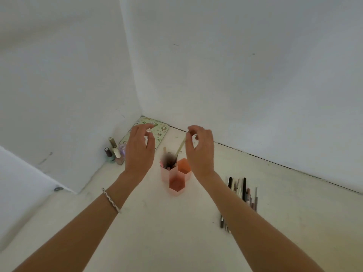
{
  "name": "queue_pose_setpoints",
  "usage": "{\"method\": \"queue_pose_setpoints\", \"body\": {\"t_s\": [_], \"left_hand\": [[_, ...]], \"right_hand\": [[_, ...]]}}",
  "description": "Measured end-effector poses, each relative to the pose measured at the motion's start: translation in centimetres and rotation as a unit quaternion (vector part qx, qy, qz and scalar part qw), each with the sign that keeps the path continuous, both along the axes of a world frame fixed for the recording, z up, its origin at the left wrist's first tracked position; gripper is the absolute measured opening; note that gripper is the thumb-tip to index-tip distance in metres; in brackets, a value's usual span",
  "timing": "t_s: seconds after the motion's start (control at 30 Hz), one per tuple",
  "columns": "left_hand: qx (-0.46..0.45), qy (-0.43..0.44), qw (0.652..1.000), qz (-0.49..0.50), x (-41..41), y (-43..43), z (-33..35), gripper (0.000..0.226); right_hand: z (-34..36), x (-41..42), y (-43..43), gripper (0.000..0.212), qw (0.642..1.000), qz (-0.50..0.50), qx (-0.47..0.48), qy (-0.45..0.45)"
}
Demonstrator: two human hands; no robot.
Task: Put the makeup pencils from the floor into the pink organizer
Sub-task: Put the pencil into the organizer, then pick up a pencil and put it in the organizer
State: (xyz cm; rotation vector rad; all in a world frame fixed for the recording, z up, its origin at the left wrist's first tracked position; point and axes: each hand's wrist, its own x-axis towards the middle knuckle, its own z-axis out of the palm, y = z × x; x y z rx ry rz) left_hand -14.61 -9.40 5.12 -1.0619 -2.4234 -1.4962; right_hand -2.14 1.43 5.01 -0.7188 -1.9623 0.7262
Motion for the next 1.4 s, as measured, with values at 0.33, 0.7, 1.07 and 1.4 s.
{"method": "queue_pose_setpoints", "body": {"t_s": [0.33,0.7,1.07,1.4], "left_hand": [[0.017,-0.008,0.997,-0.071,6.6,3.7,-0.1,0.026],[-0.397,-0.152,0.883,-0.201,18.9,9.9,-8.9,0.022],[-0.457,-0.135,0.865,-0.157,21.2,11.3,-11.1,0.023],[-0.253,-0.209,0.939,-0.104,14.1,11.4,-7.3,0.014]], "right_hand": [[-1.2,4.0,2.2,0.039,0.985,0.044,-0.015,-0.164],[-3.1,14.1,8.0,0.026,0.973,-0.087,-0.152,-0.149],[-6.1,17.5,9.3,0.029,0.96,-0.077,-0.205,-0.176],[-7.6,16.3,9.8,0.027,0.926,-0.075,-0.231,-0.288]]}}
